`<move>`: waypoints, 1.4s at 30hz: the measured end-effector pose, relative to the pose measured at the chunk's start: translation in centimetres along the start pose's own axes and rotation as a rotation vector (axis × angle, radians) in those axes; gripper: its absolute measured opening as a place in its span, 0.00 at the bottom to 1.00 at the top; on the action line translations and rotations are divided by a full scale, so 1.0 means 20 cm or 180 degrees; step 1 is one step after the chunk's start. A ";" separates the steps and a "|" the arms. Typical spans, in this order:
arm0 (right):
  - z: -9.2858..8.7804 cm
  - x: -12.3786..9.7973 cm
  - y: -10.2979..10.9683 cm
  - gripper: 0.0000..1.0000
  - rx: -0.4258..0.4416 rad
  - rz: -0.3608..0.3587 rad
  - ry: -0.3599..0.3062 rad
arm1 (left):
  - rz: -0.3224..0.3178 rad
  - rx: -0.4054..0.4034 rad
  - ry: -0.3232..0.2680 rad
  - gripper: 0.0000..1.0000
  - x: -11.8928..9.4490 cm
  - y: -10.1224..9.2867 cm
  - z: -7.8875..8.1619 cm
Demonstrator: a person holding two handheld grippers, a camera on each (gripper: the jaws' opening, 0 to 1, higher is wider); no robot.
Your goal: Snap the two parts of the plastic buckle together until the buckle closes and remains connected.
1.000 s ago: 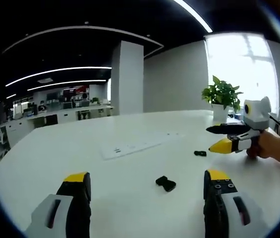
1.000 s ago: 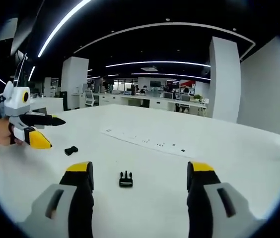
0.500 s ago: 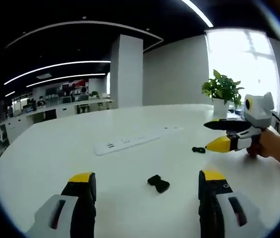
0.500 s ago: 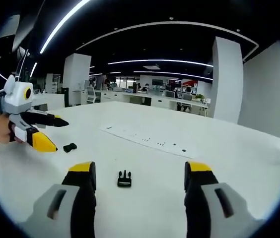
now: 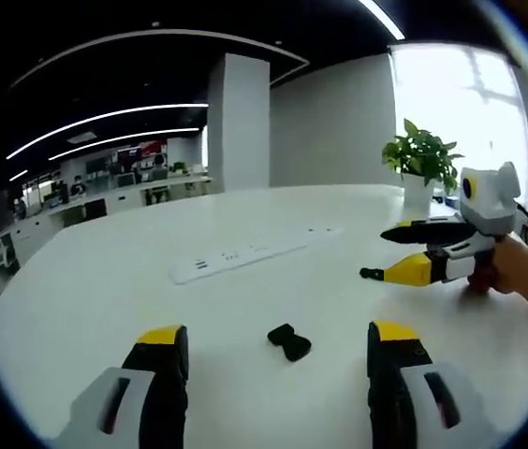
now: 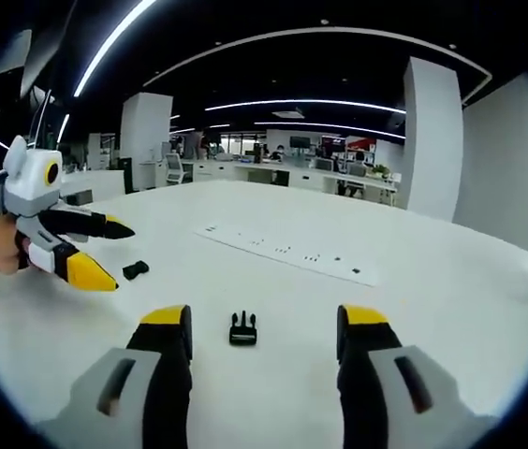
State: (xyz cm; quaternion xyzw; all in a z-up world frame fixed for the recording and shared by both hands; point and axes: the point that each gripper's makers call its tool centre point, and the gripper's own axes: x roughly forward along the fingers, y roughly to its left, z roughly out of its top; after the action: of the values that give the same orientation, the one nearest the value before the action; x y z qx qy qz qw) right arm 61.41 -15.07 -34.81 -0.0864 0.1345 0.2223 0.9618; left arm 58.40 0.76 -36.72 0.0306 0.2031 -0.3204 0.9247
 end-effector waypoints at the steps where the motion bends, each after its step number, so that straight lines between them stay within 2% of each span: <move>1: 0.02 0.01 -0.02 0.62 0.0010 -0.0022 -0.0018 | 0.0010 -0.0027 -0.0002 0.78 0.01 0.01 0.00; 3: 0.03 0.02 -0.03 0.62 0.0038 -0.0020 -0.0053 | 0.0016 -0.0021 -0.0014 0.77 0.02 0.01 0.01; 6: 0.00 0.03 -0.01 0.62 0.0002 0.0038 -0.0007 | -0.0012 0.0047 0.0041 0.76 0.02 -0.01 -0.01; 9: -0.01 0.03 0.00 0.59 0.0026 0.0098 0.0029 | -0.0079 -0.0055 0.0063 0.67 0.00 -0.03 -0.01; 14: 0.00 0.01 0.03 0.55 0.0073 0.0166 0.0045 | -0.0070 -0.0044 0.0066 0.60 -0.01 -0.05 0.01; 18: -0.03 0.01 0.04 0.55 0.0045 0.0203 0.0120 | -0.0099 0.0029 0.0171 0.52 -0.01 -0.08 -0.03; 21: -0.06 0.01 0.04 0.54 0.0007 0.0207 0.0185 | -0.0096 0.0019 0.0230 0.49 0.00 -0.08 -0.05; 25: -0.06 0.01 0.04 0.50 -0.0026 0.0189 0.0180 | -0.0115 -0.0026 0.0237 0.44 0.00 -0.09 -0.06; 29: -0.06 0.01 0.04 0.48 -0.0033 0.0194 0.0182 | -0.0046 0.0040 0.0309 0.37 0.01 -0.08 -0.09; 35: -0.07 0.01 0.05 0.45 -0.0045 0.0205 0.0192 | -0.0035 0.0040 0.0266 0.34 0.01 -0.07 -0.08; 42: -0.07 0.01 0.05 0.44 -0.0045 0.0211 0.0194 | -0.0016 -0.0059 0.0225 0.37 0.02 -0.06 -0.07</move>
State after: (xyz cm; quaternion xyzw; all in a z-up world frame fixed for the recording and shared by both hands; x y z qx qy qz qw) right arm 60.90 -14.42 -36.25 -0.0955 0.1650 0.2523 0.9487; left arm 57.46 -0.16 -38.08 0.0327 0.2386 -0.3196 0.9164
